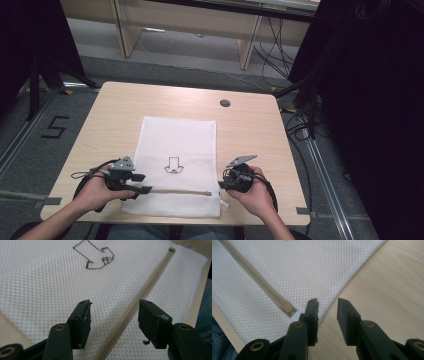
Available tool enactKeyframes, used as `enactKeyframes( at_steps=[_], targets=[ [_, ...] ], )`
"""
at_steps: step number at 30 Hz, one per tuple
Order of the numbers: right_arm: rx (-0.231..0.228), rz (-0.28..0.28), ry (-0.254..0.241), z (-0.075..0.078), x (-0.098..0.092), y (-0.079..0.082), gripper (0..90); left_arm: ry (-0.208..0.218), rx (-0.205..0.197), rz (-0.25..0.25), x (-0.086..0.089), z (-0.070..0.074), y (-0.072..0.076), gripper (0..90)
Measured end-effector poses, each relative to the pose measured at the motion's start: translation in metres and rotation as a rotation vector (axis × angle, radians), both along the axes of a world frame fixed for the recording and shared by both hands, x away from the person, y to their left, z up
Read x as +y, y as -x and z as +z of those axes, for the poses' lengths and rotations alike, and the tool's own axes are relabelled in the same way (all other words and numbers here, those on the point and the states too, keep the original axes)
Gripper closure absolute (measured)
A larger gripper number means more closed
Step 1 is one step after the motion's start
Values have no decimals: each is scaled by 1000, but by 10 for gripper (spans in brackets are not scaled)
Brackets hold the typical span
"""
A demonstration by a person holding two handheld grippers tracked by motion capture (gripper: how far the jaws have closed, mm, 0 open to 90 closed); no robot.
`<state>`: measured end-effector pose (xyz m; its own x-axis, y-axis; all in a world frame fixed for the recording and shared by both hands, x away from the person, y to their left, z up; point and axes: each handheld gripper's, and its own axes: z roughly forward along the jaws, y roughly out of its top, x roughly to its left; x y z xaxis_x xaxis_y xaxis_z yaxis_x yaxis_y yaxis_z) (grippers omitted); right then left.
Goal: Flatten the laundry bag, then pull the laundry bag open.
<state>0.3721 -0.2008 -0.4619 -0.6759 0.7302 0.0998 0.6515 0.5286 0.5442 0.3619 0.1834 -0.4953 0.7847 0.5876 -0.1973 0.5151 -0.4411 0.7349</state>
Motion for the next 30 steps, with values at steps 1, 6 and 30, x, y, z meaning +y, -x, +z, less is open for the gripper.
enactKeyframes(
  at_steps=[1, 6, 30],
  targets=[
    [-12, 14, -5, 0, -2, -1, 704, 18, 2, 18, 0, 0, 0, 419],
    [-3, -12, -30, 1, 0, 2, 695, 25, -24, 25, 1, 0, -1, 383],
    [63, 47, 0, 1, 1, 4, 865, 30, -37, -66, -11, 0, 3, 467]
  ],
)
